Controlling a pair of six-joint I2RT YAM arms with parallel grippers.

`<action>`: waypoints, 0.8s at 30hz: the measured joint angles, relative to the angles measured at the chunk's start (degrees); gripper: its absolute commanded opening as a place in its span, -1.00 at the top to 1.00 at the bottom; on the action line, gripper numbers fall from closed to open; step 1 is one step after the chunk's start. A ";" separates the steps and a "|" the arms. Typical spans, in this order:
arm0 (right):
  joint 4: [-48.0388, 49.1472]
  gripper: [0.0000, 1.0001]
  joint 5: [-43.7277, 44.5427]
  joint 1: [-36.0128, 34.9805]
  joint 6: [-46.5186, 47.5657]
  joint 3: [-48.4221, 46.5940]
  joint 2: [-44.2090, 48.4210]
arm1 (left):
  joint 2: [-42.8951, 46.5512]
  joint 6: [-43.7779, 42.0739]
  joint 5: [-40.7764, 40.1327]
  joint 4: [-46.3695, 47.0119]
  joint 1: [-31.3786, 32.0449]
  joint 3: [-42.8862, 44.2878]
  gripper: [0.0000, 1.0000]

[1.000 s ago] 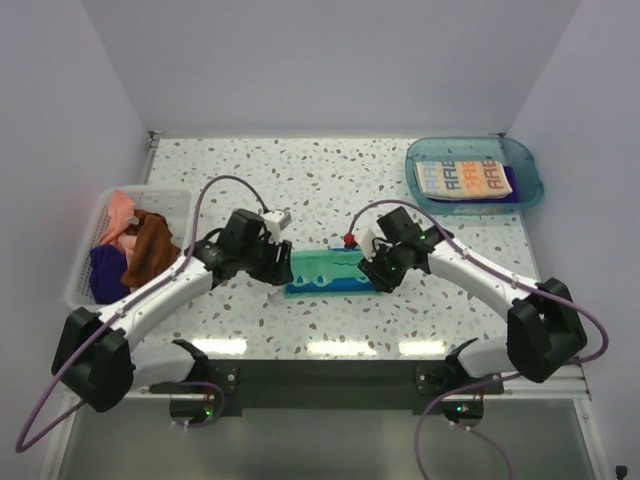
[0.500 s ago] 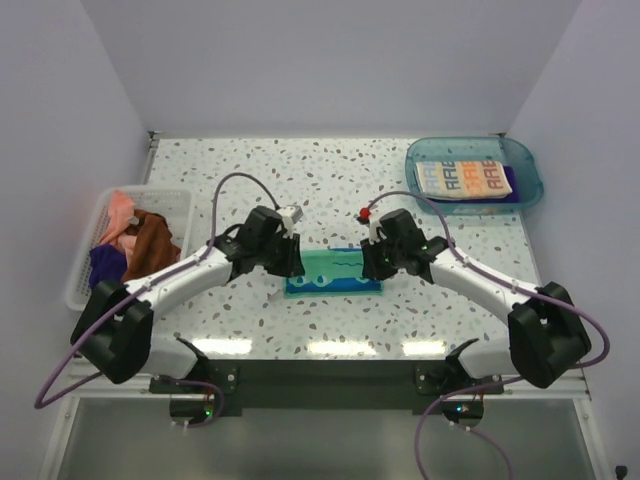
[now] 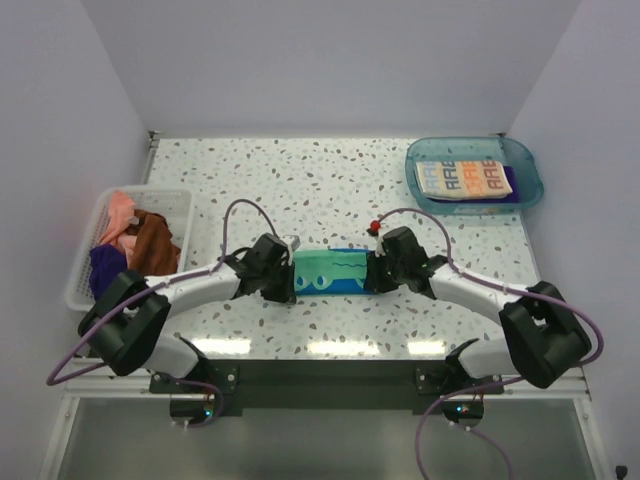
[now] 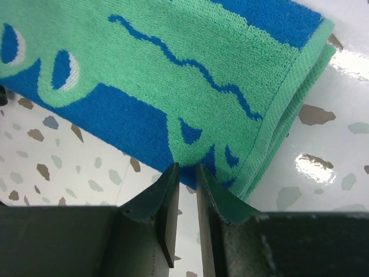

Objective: Fold and stack the towels
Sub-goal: Fold the towel, then neatly place the folded towel into the bin

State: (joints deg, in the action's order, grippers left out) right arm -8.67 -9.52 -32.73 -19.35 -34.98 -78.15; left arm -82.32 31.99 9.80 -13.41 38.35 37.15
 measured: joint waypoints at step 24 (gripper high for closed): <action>14.84 0.49 10.56 6.80 -3.91 -1.33 -8.24 | -11.58 3.56 -13.53 18.93 -2.89 5.64 0.71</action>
State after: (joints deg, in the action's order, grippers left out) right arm 6.17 1.04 -25.93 -23.27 -36.32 -86.39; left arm -93.91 35.55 -3.73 5.52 35.46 42.78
